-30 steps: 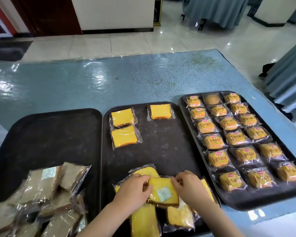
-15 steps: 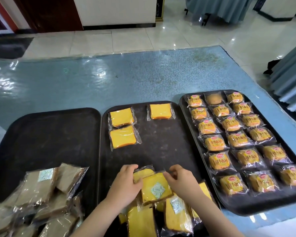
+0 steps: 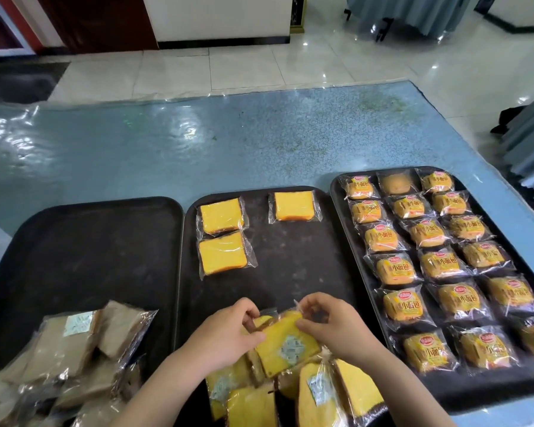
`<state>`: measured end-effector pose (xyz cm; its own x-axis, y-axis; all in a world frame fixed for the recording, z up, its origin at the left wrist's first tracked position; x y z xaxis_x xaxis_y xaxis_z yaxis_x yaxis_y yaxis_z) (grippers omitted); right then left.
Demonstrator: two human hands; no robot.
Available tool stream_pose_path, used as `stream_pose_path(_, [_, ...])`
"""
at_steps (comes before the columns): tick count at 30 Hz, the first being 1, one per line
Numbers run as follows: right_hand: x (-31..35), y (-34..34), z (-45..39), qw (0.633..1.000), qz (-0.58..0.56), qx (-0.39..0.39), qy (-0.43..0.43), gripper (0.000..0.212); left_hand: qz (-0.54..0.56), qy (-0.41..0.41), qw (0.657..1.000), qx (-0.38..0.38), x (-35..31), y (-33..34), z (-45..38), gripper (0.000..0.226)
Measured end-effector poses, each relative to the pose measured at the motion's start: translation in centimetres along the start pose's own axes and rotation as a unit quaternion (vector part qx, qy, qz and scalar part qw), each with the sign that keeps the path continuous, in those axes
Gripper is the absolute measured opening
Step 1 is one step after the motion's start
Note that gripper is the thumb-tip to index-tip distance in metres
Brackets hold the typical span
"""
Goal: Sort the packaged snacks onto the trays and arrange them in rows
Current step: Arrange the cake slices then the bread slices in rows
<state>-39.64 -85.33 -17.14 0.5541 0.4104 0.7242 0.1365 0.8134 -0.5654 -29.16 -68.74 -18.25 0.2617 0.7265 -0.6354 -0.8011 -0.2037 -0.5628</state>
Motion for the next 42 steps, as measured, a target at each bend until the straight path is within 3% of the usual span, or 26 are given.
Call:
stream_pose_path(4, [2.1,-2.6,-0.6,0.995,-0.082,-0.034,-0.043,0.016,0.047,0.015,0.999,0.004,-2.0,-2.1,-1.4,0.020])
stream_pose_path(7, [2.7,-3.8,-1.6,0.987,-0.143,-0.044,-0.066,0.020,0.113,0.041,0.992,-0.042,-3.6,-3.9,-3.0,0.012])
stream_pose_path(11, [1.7,-3.9,-3.6,0.977,-0.197,-0.059,-0.059,0.019,0.198,0.036,0.978,-0.056,-4.2,-3.9,-5.3,0.025])
stream_pose_path(13, [0.7,-4.1,-4.8,0.977,-0.182,-0.109,-0.037,0.010,0.240,0.024,0.969,-0.058,-4.2,-3.2,-6.7,0.030])
stream_pose_path(15, [-0.4,-4.5,-6.1,0.983,-0.082,-0.161,-0.026,0.011,0.246,0.031,0.965,-0.081,-4.4,-2.8,-8.0,0.031])
stream_pose_path(18, [-1.0,-3.9,-8.2,0.984,0.052,-0.160,-0.067,0.014,0.153,0.072,0.976,-0.137,-5.1,-1.9,-9.7,0.033])
stream_pose_path(21, [-1.9,-2.7,-10.4,0.984,0.095,-0.125,-0.088,0.012,0.080,0.080,0.980,-0.162,-5.2,-0.8,-10.9,0.042])
stream_pose_path(28, [-2.3,-2.8,-14.0,0.964,0.189,-0.138,-0.129,0.010,-0.037,0.090,0.986,-0.133,-4.9,1.3,-13.7,0.065])
stream_pose_path(31, [-2.8,-3.2,-14.6,0.953,0.248,-0.147,-0.099,0.010,-0.084,0.108,0.981,-0.139,-4.8,1.2,-14.2,0.066])
stream_pose_path(35, [-2.7,-3.2,-13.6,0.936,0.301,-0.158,-0.085,0.031,-0.155,0.103,0.960,-0.211,-4.0,-0.9,-13.3,0.062])
stream_pose_path(38, [-1.8,-1.6,-12.1,0.921,0.345,-0.134,-0.119,0.049,-0.172,0.035,0.948,-0.265,-1.0,-2.6,-12.3,0.065])
stream_pose_path(42, [-1.9,1.5,-11.4,0.902,0.406,-0.072,-0.132,0.059,-0.185,-0.011,0.949,-0.254,3.2,-2.6,-11.5,0.075])
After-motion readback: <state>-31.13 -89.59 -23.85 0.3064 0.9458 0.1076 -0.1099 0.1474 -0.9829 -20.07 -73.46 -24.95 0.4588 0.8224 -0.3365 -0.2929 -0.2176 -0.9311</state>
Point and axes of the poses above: each hand's wrist, its own z-axis away from the middle knuckle, its own y-axis out of the palm, x = y × z, the point moved 9 cm from there along -z, towards the middle knuckle, and after that the axes turned 7 degrees about z, right-handed, at the moved point
